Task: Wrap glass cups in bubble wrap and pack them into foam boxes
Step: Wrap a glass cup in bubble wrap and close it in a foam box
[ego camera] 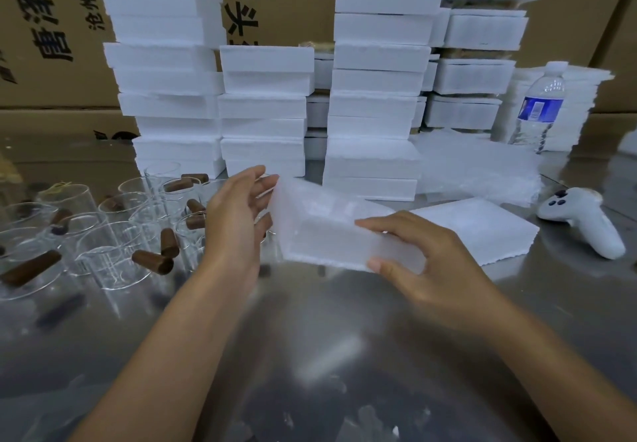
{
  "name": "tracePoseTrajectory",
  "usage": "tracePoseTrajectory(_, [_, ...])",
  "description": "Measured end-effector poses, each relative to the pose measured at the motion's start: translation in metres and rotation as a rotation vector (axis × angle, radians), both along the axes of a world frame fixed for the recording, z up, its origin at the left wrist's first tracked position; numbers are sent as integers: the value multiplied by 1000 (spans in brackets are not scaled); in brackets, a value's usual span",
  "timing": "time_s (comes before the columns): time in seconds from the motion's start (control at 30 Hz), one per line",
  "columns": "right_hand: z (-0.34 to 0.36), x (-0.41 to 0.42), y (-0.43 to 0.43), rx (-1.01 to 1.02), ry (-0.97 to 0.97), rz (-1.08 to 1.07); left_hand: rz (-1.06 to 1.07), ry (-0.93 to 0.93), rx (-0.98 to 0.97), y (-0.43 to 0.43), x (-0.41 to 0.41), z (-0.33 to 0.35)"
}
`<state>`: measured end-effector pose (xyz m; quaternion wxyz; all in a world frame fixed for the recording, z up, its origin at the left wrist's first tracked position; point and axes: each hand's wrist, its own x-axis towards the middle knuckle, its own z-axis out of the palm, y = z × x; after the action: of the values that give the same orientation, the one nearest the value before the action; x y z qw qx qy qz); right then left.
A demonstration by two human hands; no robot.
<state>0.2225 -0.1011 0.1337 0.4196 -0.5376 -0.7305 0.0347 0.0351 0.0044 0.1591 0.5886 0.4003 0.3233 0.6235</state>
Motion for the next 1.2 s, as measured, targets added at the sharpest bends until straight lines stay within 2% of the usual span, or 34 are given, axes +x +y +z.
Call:
tracePoseTrajectory(0.13, [-4, 4, 0, -159, -170, -56, 12, 124, 43, -5, 3, 1])
tracePoseTrajectory(0.23, [-6, 5, 0, -241, -240, -67, -28, 321, 127, -10, 9, -1])
tracePoseTrajectory(0.27, [-3, 4, -1, -231, -198, -64, -32, 401, 177, -12, 11, -3])
tracePoseTrajectory(0.33, [3, 5, -1, -121, 18, -112, -45, 516, 308, -17, 14, -6])
tracePoseTrajectory(0.4, [7, 17, 2, 23, 205, -291, -81, 614, 464, -24, 16, -9])
tracePoseTrajectory(0.43, [9, 25, 3, 56, 220, -415, -123, 683, 544, -28, 16, -10])
tracePoseTrajectory(0.53, [7, 40, 3, -72, 51, -726, -382, 868, 649, -37, 18, -13])
tracePoseTrajectory(0.63, [3, 37, 2, -203, -130, -807, -481, 1006, 671, -38, 18, -15])
tracePoseTrajectory(0.7, [3, 34, 2, -185, -198, -842, -460, 1023, 664, -35, 16, -13])
tracePoseTrajectory(0.9, [4, 30, 1, -120, -200, -819, -506, 977, 599, -31, 7, -6])
tracePoseTrajectory(1.07, [7, 25, 0, -74, -83, -784, -484, 936, 547, -28, 2, -3])
tracePoseTrajectory(1.2, [27, 19, 10, 64, 28, -678, -437, 845, 538, -26, 4, -4])
